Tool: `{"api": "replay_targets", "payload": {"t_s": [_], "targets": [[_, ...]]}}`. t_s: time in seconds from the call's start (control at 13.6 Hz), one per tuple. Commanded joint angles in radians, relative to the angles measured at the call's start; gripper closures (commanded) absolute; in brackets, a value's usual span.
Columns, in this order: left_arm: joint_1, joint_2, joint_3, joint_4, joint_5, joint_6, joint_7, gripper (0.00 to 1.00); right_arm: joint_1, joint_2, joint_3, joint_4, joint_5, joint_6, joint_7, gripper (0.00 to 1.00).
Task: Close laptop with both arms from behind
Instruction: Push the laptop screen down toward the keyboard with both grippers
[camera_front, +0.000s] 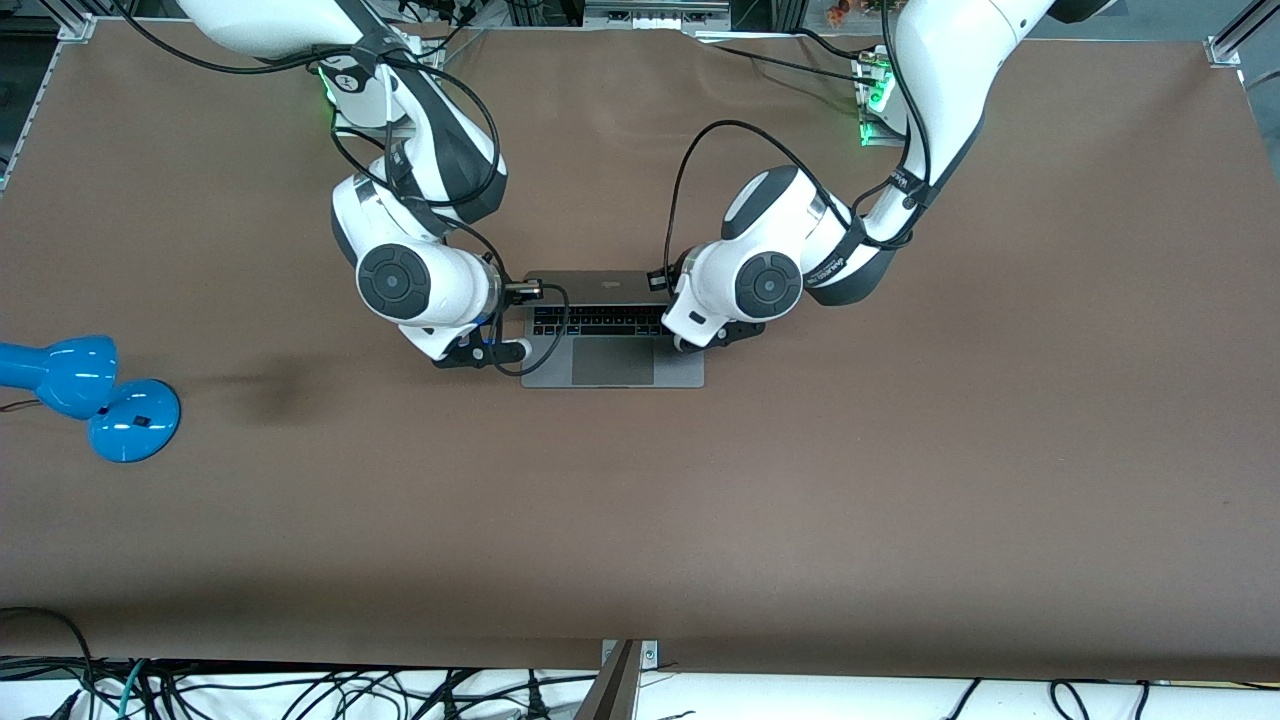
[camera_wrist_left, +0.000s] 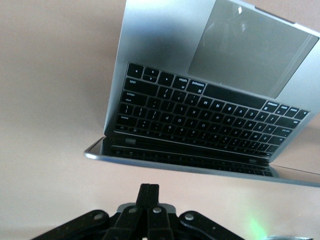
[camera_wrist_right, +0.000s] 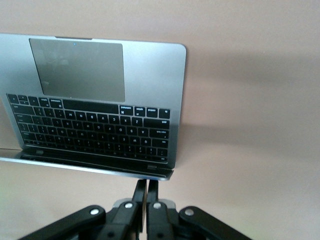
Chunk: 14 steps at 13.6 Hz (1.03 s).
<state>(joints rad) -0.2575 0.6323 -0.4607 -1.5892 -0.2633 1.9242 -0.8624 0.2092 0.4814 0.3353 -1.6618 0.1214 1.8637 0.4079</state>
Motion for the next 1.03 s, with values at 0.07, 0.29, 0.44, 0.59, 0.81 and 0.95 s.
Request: {"api": "replay_targets", "payload": {"t_s": [0.07,0.29,0.44,0.59,0.81,0.95], "targets": [[-0.008,0.049,0.002,0.064,0.062,-0.010,-0.004,1.00,-0.005,0.008,-0.009,-0.004,-0.009,0.046,-0.038,0.94],[-0.008,0.058,0.002,0.072,0.065,-0.004,-0.003,1.00,-0.004,0.023,-0.009,-0.004,-0.009,0.092,-0.038,0.98],[-0.008,0.064,0.004,0.072,0.065,0.013,-0.003,1.00,-0.004,0.029,-0.009,-0.004,-0.009,0.106,-0.038,0.98],[-0.008,0.070,0.013,0.074,0.065,0.016,-0.001,1.00,-0.004,0.039,-0.009,-0.004,-0.009,0.133,-0.046,1.00],[-0.009,0.087,0.022,0.086,0.065,0.019,0.000,1.00,-0.004,0.052,-0.009,-0.003,-0.009,0.150,-0.052,1.00],[-0.009,0.105,0.024,0.100,0.067,0.022,0.003,1.00,-0.004,0.068,-0.010,-0.003,-0.035,0.179,-0.055,1.00]]}}
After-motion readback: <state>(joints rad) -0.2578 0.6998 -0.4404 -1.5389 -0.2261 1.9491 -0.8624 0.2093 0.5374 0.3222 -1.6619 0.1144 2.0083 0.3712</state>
